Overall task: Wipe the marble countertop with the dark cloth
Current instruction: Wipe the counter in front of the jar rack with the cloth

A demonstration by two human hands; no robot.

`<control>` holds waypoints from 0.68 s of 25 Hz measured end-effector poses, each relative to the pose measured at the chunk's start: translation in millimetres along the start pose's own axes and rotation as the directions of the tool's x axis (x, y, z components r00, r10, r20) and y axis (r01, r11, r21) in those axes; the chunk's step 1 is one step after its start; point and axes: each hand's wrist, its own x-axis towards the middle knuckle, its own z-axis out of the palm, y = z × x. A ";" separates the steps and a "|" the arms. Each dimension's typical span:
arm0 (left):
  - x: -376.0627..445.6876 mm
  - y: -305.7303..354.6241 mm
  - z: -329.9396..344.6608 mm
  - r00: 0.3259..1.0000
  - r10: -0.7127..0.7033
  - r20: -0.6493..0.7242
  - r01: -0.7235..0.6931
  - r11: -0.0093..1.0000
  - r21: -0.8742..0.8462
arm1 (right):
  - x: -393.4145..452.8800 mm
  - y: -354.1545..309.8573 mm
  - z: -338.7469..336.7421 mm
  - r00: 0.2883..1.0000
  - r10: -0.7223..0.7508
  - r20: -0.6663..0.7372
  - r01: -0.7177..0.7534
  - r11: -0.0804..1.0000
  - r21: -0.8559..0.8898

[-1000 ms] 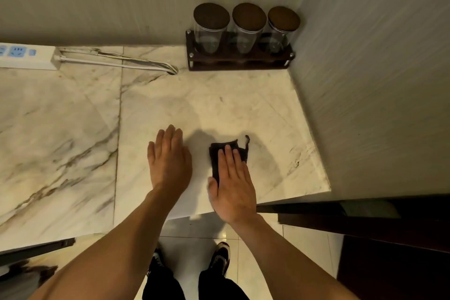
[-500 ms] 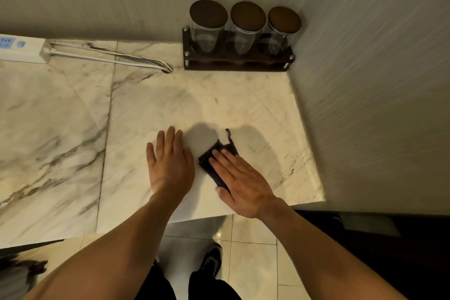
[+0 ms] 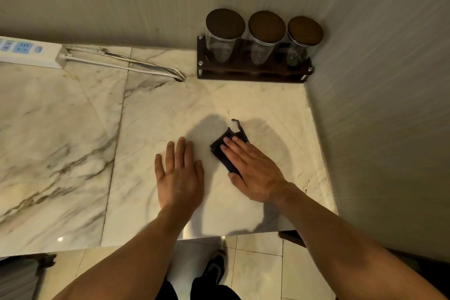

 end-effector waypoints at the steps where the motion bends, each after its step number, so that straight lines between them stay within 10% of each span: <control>1: -0.7 -0.1 -0.6 1.000 0.002 -0.004 -0.002 1.000 0.003 | 4.3 3.5 -1.9 1.000 -0.003 -0.008 0.003 1.000 0.005; 17: 1.7 0.9 -1.5 1.000 -0.003 -0.011 0.003 1.000 -0.007 | 86.1 54.5 -17.2 0.988 0.141 -0.063 -0.140 0.990 0.013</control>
